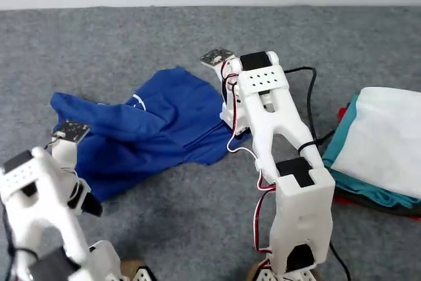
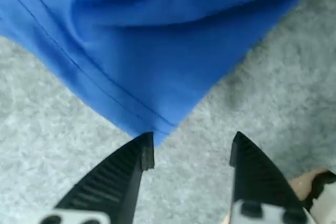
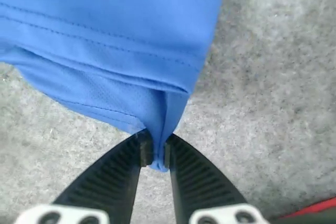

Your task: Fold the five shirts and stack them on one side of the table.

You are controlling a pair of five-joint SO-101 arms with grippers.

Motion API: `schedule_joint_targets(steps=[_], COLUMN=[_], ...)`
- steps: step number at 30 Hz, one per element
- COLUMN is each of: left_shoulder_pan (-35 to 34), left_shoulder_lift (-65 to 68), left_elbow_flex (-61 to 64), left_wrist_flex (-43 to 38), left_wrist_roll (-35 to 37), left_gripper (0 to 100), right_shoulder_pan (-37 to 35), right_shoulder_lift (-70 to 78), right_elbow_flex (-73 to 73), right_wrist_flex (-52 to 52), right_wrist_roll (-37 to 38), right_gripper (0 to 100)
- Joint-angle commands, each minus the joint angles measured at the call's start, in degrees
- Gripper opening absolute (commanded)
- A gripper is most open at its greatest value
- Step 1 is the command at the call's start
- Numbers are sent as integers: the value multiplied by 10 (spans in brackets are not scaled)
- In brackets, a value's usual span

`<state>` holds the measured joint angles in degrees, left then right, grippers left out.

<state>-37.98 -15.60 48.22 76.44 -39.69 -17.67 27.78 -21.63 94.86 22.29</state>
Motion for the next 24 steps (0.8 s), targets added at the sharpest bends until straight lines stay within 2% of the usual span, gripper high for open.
schedule_joint_targets(steps=[1, 4, 9, 12, 13, 17, 24], left_shoulder_pan=[4, 4, 6, 14, 14, 14, 17], left_shoulder_lift=[55, 99, 160, 163, 157, 83, -69], left_elbow_flex=[-60, -88, -122, -154, -174, -246, -320], left_wrist_flex=[-13, -13, -40, -2, 18, 86, 140], left_wrist_roll=[13, 16, 44, 44, 46, 47, 47], left_gripper=[242, 231, 117, 9, 16, 13, 13], right_shoulder_pan=[-3, 0, 0, 1, 1, 1, 1], right_shoulder_lift=[-24, -25, -35, -65, -80, -131, -205], right_elbow_flex=[-31, -32, -58, -91, -102, -141, -150], right_wrist_flex=[19, 25, 50, 55, 57, 57, 53], right_wrist_roll=[-1, -1, -1, 0, 1, 1, 0], right_gripper=[10, 10, 10, 10, 10, 10, 10])
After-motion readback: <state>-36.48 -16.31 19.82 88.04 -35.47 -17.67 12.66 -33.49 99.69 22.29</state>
